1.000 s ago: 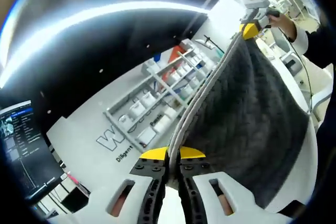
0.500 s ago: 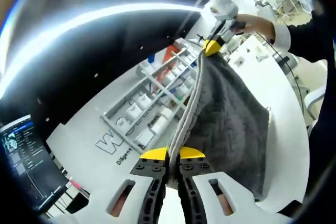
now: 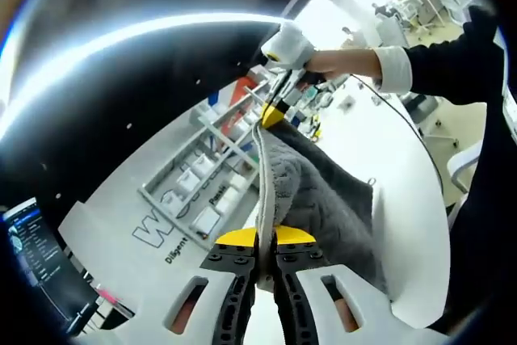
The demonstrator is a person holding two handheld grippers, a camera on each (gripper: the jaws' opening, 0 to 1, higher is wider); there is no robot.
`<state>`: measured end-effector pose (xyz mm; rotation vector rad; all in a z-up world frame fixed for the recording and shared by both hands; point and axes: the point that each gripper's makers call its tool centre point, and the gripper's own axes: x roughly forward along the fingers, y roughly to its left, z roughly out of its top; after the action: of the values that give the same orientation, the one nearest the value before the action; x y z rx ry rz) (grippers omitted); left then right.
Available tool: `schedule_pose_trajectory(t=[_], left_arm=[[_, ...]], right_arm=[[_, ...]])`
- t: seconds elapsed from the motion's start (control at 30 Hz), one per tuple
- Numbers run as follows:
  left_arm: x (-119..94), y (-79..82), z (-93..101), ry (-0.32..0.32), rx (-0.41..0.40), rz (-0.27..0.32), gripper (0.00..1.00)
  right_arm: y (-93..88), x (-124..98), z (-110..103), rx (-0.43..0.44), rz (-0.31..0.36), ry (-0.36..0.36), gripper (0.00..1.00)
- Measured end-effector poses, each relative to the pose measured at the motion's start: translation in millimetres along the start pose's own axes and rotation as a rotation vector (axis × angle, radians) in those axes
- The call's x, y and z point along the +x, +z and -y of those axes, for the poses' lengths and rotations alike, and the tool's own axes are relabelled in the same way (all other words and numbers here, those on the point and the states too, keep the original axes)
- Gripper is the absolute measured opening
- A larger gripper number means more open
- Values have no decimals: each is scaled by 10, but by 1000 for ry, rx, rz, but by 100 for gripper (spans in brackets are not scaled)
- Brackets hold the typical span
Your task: Open the folded towel by lifting each exposed corner and separating the folded layers until the towel lies flat within the target outline without major curled edges
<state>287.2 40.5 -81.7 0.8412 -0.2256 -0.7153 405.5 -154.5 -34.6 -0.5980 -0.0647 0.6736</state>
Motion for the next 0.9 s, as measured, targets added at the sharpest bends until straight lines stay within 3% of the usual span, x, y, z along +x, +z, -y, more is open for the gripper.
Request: schedule_pose_trajectory(t=[0.3, 0.47, 0.9], left_arm=[[21, 40, 190, -126, -173, -13, 4], [67, 132, 342, -217, -260, 25, 4], [206, 359, 613, -337, -299, 65, 4]], right_arm=[[-94, 242, 65, -65, -3, 70, 0], [-74, 362, 92, -116, -10, 68, 0], [-12, 695, 159, -177, -46, 80, 0]])
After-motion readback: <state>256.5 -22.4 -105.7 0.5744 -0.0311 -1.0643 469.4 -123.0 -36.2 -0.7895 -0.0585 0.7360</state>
